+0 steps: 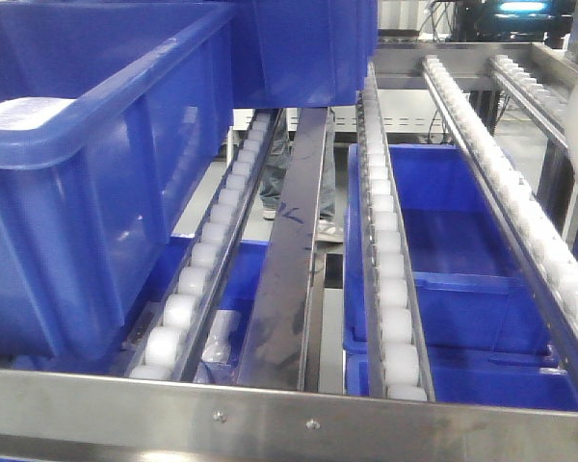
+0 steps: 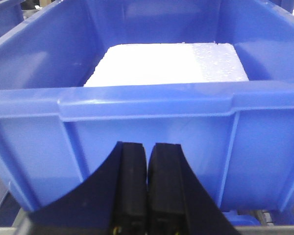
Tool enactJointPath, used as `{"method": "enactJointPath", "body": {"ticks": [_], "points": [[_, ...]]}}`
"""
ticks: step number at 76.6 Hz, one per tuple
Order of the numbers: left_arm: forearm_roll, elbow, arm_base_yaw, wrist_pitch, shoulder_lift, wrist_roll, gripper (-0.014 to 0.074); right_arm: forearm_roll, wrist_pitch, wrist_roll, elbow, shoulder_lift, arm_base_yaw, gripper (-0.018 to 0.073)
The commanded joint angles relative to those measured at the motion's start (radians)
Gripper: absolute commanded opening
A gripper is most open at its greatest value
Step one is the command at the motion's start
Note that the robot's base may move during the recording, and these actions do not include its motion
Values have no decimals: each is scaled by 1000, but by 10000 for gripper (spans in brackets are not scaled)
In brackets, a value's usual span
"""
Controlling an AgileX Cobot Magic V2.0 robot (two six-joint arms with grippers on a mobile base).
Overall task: Move white bin to right shelf second layer
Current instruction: 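Drive up to the roller shelf and align with its second layer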
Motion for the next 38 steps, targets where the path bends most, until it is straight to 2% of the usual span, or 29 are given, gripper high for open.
{"method": "enactJointPath", "body": {"ticks": [1, 38], "points": [[0, 37, -3, -86, -14, -5, 85, -5, -93, -3, -32, 2, -7, 29], [0, 37, -3, -86, -14, -5, 85, -4, -107, -3, -32, 3, -7, 29]]}}
